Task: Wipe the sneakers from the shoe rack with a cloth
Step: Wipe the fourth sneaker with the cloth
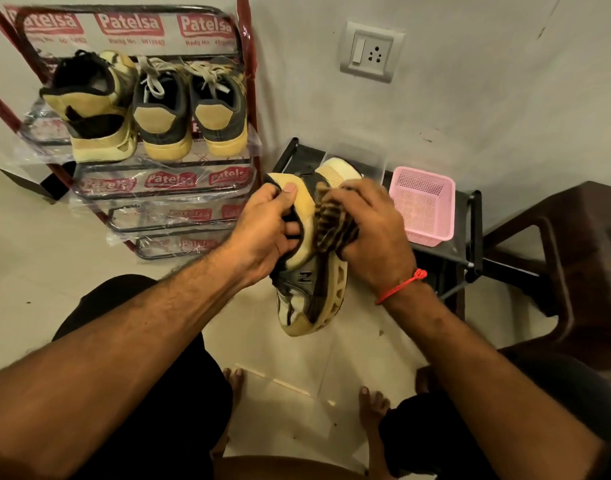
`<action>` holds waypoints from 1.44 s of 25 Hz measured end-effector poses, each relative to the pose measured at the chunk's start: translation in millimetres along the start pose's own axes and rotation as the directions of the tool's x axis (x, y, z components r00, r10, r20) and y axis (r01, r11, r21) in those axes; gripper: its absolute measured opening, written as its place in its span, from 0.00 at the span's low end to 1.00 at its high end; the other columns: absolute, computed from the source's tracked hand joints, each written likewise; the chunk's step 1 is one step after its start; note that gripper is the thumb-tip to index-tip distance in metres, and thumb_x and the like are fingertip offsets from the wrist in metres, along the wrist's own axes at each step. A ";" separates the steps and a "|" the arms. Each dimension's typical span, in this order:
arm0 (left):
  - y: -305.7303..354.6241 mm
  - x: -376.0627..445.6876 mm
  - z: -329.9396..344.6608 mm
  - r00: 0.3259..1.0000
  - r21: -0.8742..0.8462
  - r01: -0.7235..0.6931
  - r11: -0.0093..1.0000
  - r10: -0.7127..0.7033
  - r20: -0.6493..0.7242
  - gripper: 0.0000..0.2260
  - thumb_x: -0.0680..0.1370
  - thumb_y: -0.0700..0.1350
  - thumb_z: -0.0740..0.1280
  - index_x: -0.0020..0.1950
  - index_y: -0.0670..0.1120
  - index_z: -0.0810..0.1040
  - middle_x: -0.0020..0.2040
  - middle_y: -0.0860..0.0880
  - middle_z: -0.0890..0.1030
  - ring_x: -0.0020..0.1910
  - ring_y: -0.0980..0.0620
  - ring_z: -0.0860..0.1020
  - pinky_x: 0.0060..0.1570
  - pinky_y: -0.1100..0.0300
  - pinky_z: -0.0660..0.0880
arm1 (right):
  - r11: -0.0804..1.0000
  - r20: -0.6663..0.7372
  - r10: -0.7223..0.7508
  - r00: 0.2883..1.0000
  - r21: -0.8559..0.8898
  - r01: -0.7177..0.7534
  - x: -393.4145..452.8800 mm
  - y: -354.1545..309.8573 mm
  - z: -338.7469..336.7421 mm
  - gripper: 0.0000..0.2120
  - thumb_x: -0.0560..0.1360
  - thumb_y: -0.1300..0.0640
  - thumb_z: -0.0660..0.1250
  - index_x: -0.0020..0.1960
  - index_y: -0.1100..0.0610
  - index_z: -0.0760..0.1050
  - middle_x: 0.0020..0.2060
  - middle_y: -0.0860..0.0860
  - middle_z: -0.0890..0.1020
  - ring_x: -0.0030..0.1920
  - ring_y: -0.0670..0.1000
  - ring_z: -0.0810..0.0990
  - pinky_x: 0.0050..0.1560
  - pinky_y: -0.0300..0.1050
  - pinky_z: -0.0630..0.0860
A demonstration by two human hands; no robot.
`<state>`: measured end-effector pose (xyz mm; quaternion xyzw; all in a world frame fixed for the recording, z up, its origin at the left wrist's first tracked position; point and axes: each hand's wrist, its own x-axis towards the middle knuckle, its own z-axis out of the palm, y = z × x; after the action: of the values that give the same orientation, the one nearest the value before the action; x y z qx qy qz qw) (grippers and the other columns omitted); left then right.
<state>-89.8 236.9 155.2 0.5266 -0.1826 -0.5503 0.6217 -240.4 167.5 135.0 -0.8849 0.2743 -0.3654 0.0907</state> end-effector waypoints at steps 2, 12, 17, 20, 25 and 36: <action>-6.7 -1.4 7.0 0.999 0.056 -0.003 0.998 0.000 0.052 0.10 0.86 0.46 0.59 0.62 0.41 0.72 0.49 0.40 0.81 0.41 0.45 0.79 0.42 0.49 0.80 | 0.995 -0.080 0.078 0.994 -0.058 -0.083 15.6 10.0 -8.2 0.17 0.70 0.67 0.73 0.58 0.61 0.80 0.54 0.58 0.80 0.54 0.59 0.77 0.57 0.44 0.71; -1.0 7.4 -5.7 0.988 0.191 -0.089 0.977 0.111 -0.103 0.10 0.85 0.47 0.60 0.59 0.42 0.75 0.48 0.40 0.76 0.36 0.47 0.73 0.40 0.52 0.74 | 0.985 0.268 0.044 0.962 0.148 -0.087 -32.5 -36.1 27.8 0.17 0.69 0.59 0.77 0.55 0.59 0.79 0.52 0.54 0.79 0.51 0.56 0.79 0.54 0.50 0.80; 8.7 6.1 -6.9 0.994 0.078 -0.096 0.992 0.100 -0.043 0.12 0.86 0.45 0.60 0.64 0.40 0.73 0.42 0.47 0.83 0.31 0.55 0.81 0.32 0.60 0.79 | 0.995 0.478 -0.001 0.878 0.084 -0.045 -37.0 -28.6 24.9 0.19 0.69 0.55 0.74 0.59 0.55 0.79 0.56 0.52 0.81 0.55 0.56 0.80 0.52 0.56 0.82; 5.2 10.0 -11.4 0.996 0.079 -0.075 0.994 0.079 -0.048 0.17 0.84 0.51 0.63 0.65 0.39 0.74 0.52 0.40 0.81 0.44 0.43 0.80 0.40 0.54 0.77 | 0.990 0.312 0.046 0.949 0.111 -0.085 -22.5 -23.4 10.0 0.21 0.67 0.55 0.77 0.58 0.57 0.78 0.54 0.53 0.79 0.54 0.53 0.78 0.54 0.52 0.80; -14.3 8.8 -6.9 0.997 0.219 -0.059 0.974 0.049 0.052 0.10 0.82 0.52 0.65 0.55 0.47 0.78 0.50 0.41 0.78 0.46 0.41 0.72 0.50 0.44 0.70 | 0.994 0.024 0.004 1.000 -0.107 -0.001 -3.0 -0.7 -6.6 0.17 0.72 0.55 0.65 0.58 0.61 0.79 0.54 0.58 0.79 0.54 0.59 0.76 0.54 0.49 0.74; -5.9 15.1 3.5 0.995 -0.059 -0.081 0.995 0.077 -0.063 0.10 0.85 0.45 0.62 0.62 0.42 0.74 0.46 0.42 0.82 0.38 0.47 0.82 0.39 0.51 0.78 | 0.984 -0.045 0.138 0.989 -0.111 -0.142 -27.2 0.6 23.4 0.16 0.68 0.63 0.71 0.56 0.59 0.77 0.54 0.56 0.77 0.51 0.57 0.76 0.44 0.49 0.79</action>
<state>-90.6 223.0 146.2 0.5160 -0.1675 -0.5143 0.6642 -240.3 181.0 101.8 -0.8602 0.3579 -0.3583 0.0604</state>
